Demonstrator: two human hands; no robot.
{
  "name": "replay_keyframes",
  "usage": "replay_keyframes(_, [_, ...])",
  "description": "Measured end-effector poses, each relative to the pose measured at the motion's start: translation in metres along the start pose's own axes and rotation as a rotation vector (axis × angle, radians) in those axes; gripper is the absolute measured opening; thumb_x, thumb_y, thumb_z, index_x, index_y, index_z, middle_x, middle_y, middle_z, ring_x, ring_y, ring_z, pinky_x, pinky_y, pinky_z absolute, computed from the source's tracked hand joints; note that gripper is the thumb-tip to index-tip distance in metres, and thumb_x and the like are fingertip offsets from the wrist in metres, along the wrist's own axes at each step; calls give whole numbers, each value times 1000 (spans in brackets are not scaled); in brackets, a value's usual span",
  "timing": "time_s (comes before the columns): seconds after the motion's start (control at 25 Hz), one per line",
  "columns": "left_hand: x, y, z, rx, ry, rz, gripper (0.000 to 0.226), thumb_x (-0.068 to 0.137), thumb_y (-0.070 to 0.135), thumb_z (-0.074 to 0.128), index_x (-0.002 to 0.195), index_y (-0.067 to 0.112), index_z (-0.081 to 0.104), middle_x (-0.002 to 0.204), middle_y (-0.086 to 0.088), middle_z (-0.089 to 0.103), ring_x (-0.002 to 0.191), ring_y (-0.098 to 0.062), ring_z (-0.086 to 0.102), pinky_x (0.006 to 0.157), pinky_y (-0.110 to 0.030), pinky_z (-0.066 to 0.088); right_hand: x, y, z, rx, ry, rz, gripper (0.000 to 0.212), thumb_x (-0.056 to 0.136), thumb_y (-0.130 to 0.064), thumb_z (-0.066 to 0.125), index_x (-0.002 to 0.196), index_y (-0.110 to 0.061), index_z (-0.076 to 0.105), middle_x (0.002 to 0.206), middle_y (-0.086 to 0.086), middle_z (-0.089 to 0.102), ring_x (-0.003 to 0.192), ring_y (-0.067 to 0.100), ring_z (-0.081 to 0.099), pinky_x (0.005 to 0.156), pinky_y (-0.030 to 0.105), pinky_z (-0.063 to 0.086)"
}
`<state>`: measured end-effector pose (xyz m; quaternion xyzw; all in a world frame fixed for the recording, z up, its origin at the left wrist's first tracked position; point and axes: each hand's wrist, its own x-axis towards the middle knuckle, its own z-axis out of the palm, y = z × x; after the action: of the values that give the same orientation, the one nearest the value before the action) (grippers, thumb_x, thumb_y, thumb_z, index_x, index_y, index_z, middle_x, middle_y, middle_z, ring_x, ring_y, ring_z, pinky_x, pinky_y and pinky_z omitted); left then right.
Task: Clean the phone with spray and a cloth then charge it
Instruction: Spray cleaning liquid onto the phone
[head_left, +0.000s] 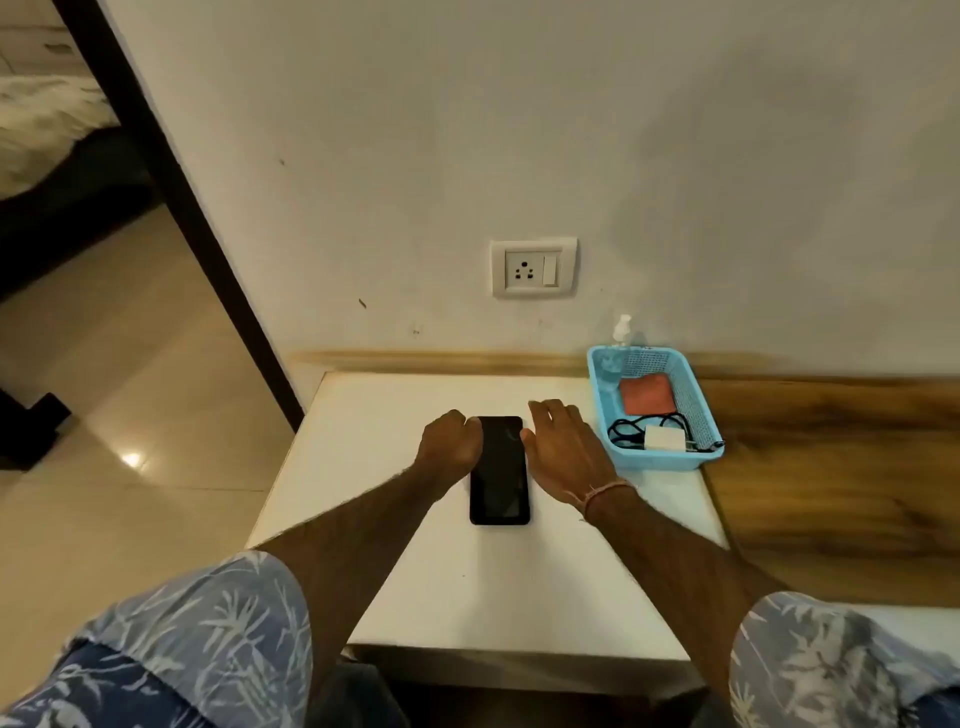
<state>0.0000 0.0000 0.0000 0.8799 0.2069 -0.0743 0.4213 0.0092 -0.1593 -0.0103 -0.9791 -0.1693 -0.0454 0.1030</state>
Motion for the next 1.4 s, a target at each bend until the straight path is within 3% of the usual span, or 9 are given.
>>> replay_keyframes(0.12, [16, -7, 10, -163, -6, -227, 29, 94, 17, 47, 105, -5, 63, 114, -23, 67, 84, -32, 62, 71, -34, 49, 10, -4, 25, 264, -134, 245, 37, 99, -27, 42, 128, -6, 49, 126, 16, 55, 117, 32, 51, 95, 40, 42])
replay_keyframes(0.24, [24, -10, 17, -234, -8, -314, 30, 89, 9, 52, 112, -7, 63, 116, -25, 65, 98, -40, 67, 78, -39, 56, 22, -15, 43, 485, -207, 543, 32, 96, -22, 45, 118, -3, 58, 123, 18, 60, 114, 34, 55, 92, 36, 44])
replay_keyframes(0.4, [27, -13, 24, -330, 78, -356, 28, 92, 7, 55, 117, -2, 63, 120, -18, 63, 100, -32, 63, 79, -36, 54, 37, -20, 44, 721, -173, 786, 27, 95, -15, 47, 112, -2, 64, 117, 18, 64, 107, 34, 60, 79, 31, 44])
replay_keyframes(0.52, [22, -14, 26, -563, 118, -316, 25, 88, -2, 57, 106, 7, 70, 114, -15, 69, 91, -30, 66, 74, -34, 56, 35, -23, 41, 873, -44, 756, 27, 93, -10, 47, 108, -9, 69, 111, 13, 68, 99, 31, 62, 85, 33, 51])
replay_keyframes(0.68, [17, 1, 12, -814, 125, -197, 36, 87, -10, 56, 111, 10, 73, 108, -13, 73, 96, -33, 70, 83, -41, 60, 33, -25, 17, 1112, 147, 730, 30, 93, -12, 51, 114, -20, 71, 109, 2, 71, 97, 24, 64, 88, 38, 56])
replay_keyframes(0.84, [6, 31, -14, -1006, 25, -3, 47, 90, -10, 46, 95, 25, 76, 87, 2, 78, 75, -19, 73, 58, -28, 58, 33, -25, -29, 1398, 215, 569, 38, 89, -1, 49, 108, -24, 73, 103, -4, 73, 98, 23, 67, 85, 37, 57])
replay_keyframes(0.96, [-7, 48, -25, -1121, -51, 69, 50, 102, 2, 37, 102, 32, 77, 98, 3, 78, 78, -15, 75, 60, -32, 59, 27, -28, -58, 1570, 261, 408, 41, 93, 2, 48, 109, -28, 71, 103, -12, 73, 99, 17, 67, 80, 28, 57])
replay_keyframes(1.12, [-27, 56, -31, -1268, -133, 184, 45, 105, 9, 31, 121, 29, 68, 111, -2, 76, 94, -23, 75, 68, -39, 60, 13, -34, -80, 1653, 332, 306, 33, 96, -10, 54, 111, -34, 69, 113, -10, 71, 104, 17, 67, 83, 33, 58])
replay_keyframes(1.4, [-56, 55, -43, -1385, -295, 398, 37, 106, 20, 33, 134, 23, 57, 128, -6, 68, 113, -27, 67, 86, -39, 57, -10, -42, -103, 1863, 219, 75, 34, 95, -26, 47, 125, -31, 62, 129, -8, 63, 120, 17, 59, 94, 38, 53])
